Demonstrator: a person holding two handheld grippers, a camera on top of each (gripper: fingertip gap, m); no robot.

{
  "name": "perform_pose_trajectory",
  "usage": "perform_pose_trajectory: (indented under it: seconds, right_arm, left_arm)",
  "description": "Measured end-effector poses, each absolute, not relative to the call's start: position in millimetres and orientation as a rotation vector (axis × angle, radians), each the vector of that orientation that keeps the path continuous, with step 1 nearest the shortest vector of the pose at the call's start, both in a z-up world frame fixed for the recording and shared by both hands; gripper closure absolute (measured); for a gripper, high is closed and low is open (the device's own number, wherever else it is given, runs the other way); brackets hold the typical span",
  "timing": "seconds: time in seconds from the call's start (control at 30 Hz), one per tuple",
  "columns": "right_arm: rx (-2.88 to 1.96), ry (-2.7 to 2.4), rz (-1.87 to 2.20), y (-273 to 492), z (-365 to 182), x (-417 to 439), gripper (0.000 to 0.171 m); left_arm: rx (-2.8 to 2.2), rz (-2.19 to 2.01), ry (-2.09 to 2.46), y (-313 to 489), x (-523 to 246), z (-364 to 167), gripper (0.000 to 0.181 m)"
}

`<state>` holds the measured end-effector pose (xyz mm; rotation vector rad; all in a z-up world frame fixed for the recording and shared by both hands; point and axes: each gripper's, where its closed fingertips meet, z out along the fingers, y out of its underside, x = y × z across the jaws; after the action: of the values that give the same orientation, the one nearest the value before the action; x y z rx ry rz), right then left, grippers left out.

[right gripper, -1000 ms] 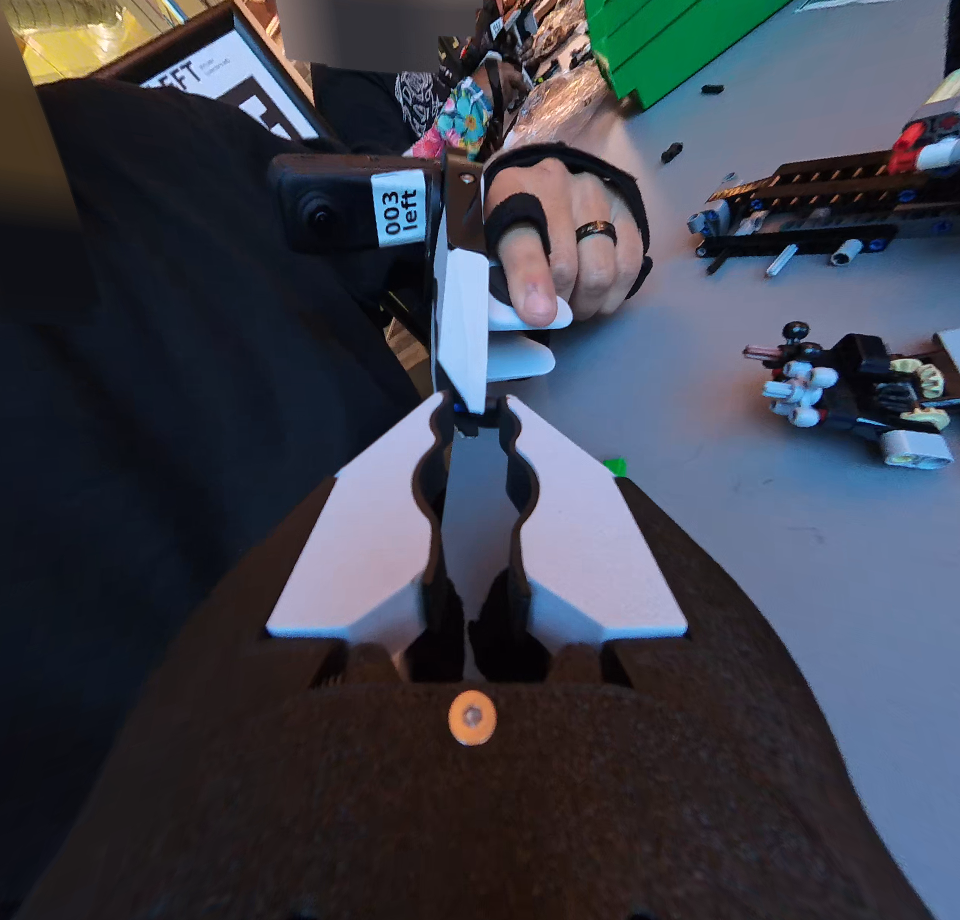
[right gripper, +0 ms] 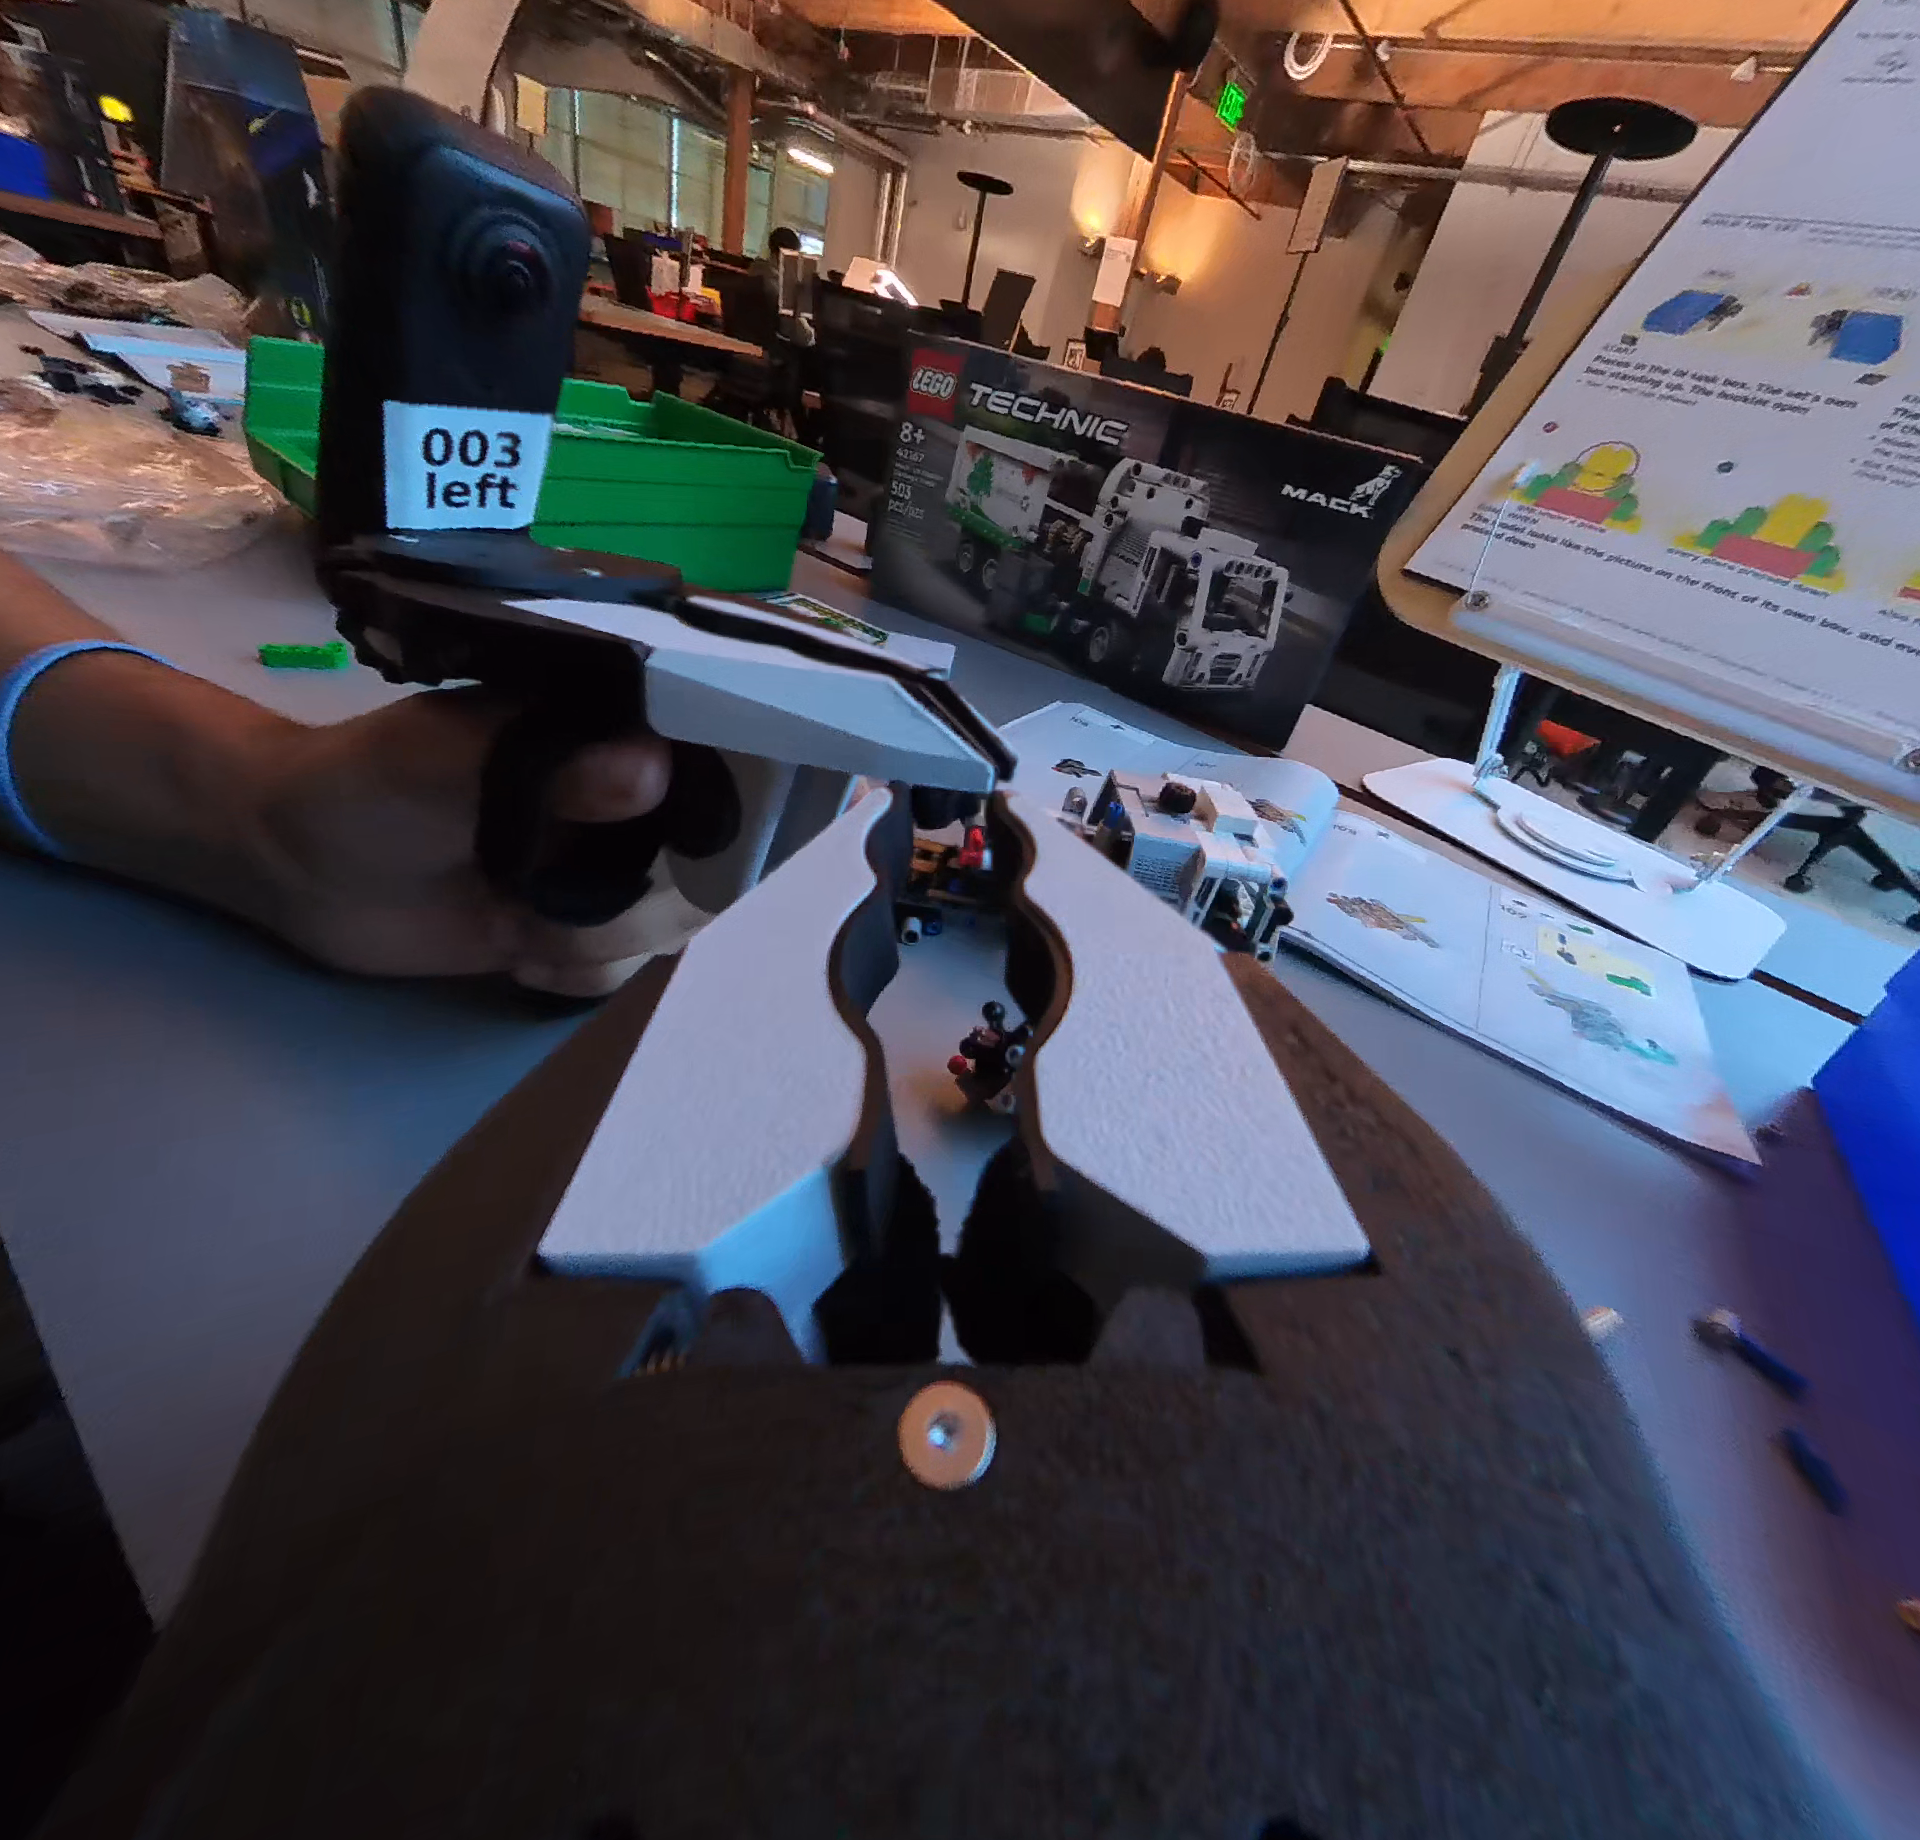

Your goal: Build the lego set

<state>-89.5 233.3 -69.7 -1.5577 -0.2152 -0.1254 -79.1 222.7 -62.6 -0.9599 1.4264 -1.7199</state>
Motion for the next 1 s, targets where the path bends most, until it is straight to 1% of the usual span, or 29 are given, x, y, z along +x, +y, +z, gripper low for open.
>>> perform_pose_trajectory:
  seconds: [0.03,0.17,0.27,0.37,0.47,0.53,0.7,0.87,0.93,1.0]
  right_arm:
    - [-1.562,-0.228,-0.127,233,-72,-90,0.165]
    - [-1.555,-0.304,-0.167,229,-70,-91,0.166]
    - [-1.542,-0.356,-0.081,224,-68,-95,0.167]
    - [-1.532,-0.341,0.183,215,-66,-95,0.167]
    - [-1.463,-0.397,0.475,200,-57,-106,0.167]
    - [-1.462,-0.431,0.531,196,-58,-107,0.167]
    - [-1.482,-0.485,0.586,191,-64,-111,0.167]
    - [-1.472,-0.502,0.606,190,-66,-113,0.166]
    - [-1.498,-0.487,0.576,193,-69,-108,0.165]
    - [-1.527,-0.477,0.527,194,-69,-100,0.157]
  left_arm:
    - [-0.966,-1.710,1.424,224,-79,-63,0.179]
    - [-0.955,-1.759,1.446,221,-80,-63,0.179]
    - [-0.876,-1.808,1.494,216,-86,-60,0.176]
    - [-0.820,-1.845,1.508,220,-90,-55,0.166]
    - [-0.751,-1.887,1.604,210,-96,-58,0.166]
    - [-0.707,-1.925,1.674,198,-102,-61,0.166]
    - [-0.672,-1.934,1.740,185,-108,-66,0.175]
    - [-0.671,-1.918,1.771,182,-108,-70,0.176]
    - [-0.685,-1.867,1.764,186,-104,-72,0.177]
    - [-0.702,-1.729,1.730,196,-95,-75,0.176]
